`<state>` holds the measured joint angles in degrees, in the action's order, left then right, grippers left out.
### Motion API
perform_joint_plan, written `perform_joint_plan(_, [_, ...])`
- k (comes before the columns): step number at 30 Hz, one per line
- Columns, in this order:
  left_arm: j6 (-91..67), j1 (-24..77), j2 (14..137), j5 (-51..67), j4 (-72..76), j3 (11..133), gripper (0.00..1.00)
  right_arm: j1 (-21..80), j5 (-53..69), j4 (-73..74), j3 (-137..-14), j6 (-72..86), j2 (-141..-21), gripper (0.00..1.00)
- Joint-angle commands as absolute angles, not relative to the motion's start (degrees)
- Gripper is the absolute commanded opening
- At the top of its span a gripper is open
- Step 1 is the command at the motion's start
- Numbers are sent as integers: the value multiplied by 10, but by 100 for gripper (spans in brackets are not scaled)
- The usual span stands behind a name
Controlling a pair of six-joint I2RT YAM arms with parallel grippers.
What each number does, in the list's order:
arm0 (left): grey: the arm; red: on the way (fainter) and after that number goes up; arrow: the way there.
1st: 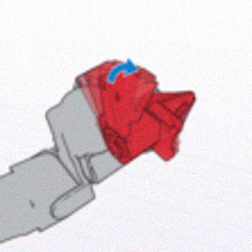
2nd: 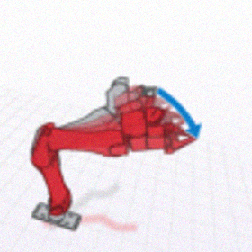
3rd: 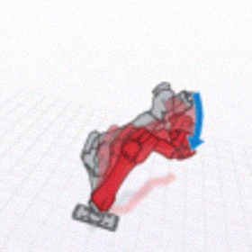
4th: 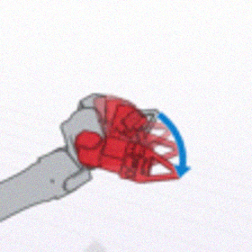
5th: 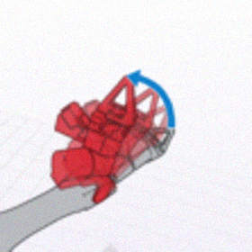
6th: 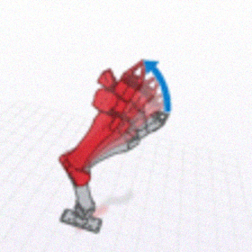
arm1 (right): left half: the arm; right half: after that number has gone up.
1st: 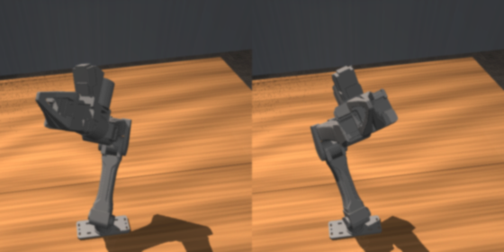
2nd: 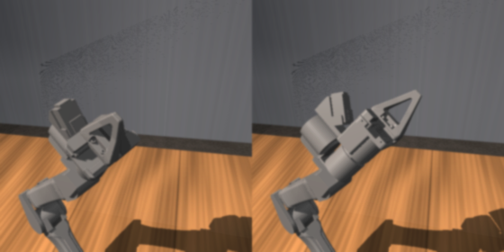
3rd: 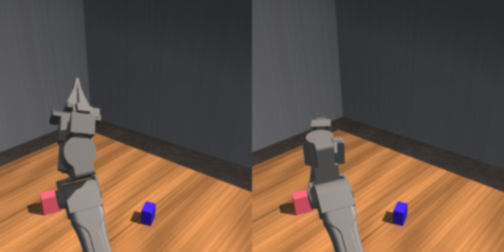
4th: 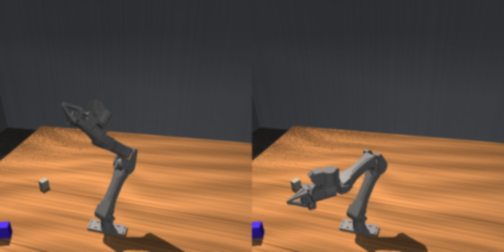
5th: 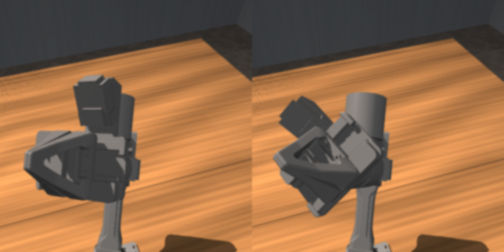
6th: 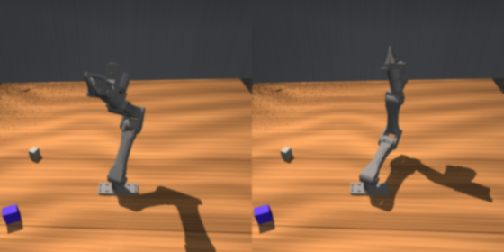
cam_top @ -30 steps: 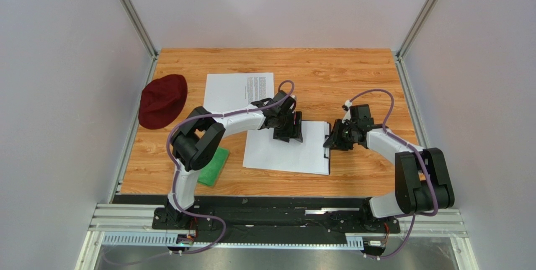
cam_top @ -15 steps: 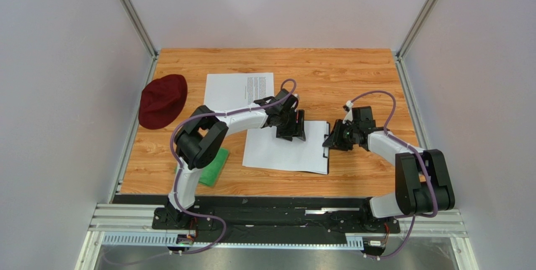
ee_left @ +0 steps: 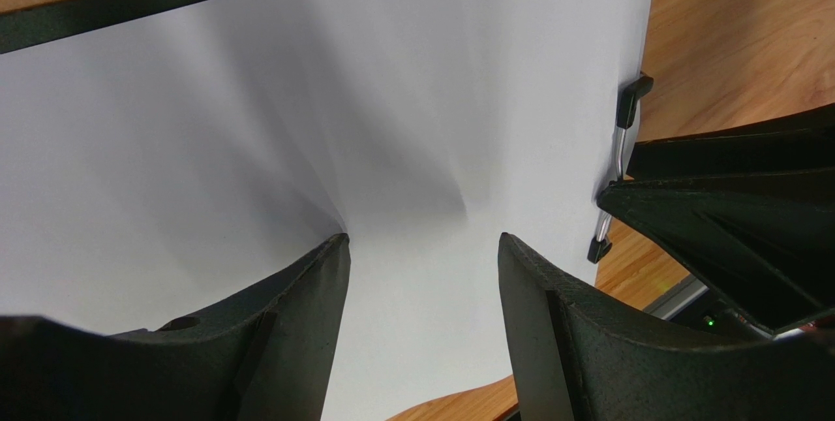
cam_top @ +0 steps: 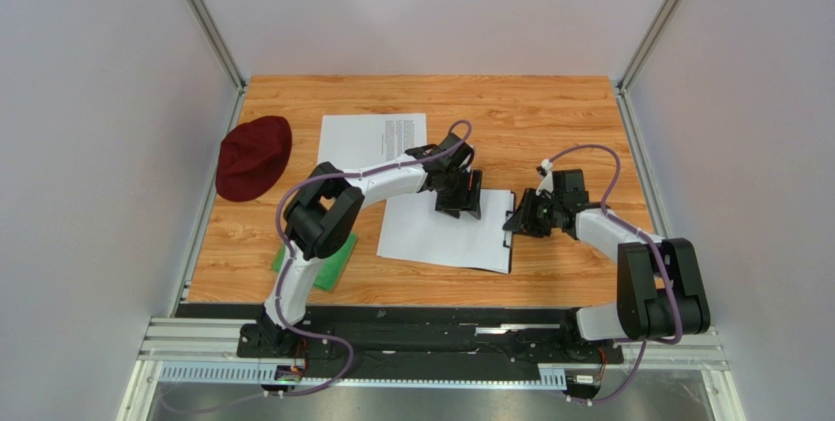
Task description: Put the files into the folder
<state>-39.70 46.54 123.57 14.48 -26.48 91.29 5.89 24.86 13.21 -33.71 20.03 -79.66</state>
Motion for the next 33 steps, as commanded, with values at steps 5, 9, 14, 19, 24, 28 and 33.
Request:
perform_joint_plan(5, [-365,480,1290,125,-282,919,67,68,310,155,-361,171,-789,0])
perform_joint_plan(9, [-357,480,1305,124,-307,952,68,67,295,156,-359,179,-787,0])
perform_joint_plan(14, [-354,483,1219,141,-250,894,78,68,281,162,-358,182,-788,0])
perform_joint_plan(19, [-379,483,1169,220,-173,867,77,68,251,189,-368,178,-786,0])
perform_joint_plan(24, [-410,483,1201,256,-150,887,68,67,245,198,-373,179,-786,0])
perform_joint_plan(28, [-438,483,1216,269,-115,876,67,68,239,200,-369,176,-782,0])
perform_joint_plan(33, [-448,483,1266,264,-130,896,68,67,246,192,-367,174,-782,0])
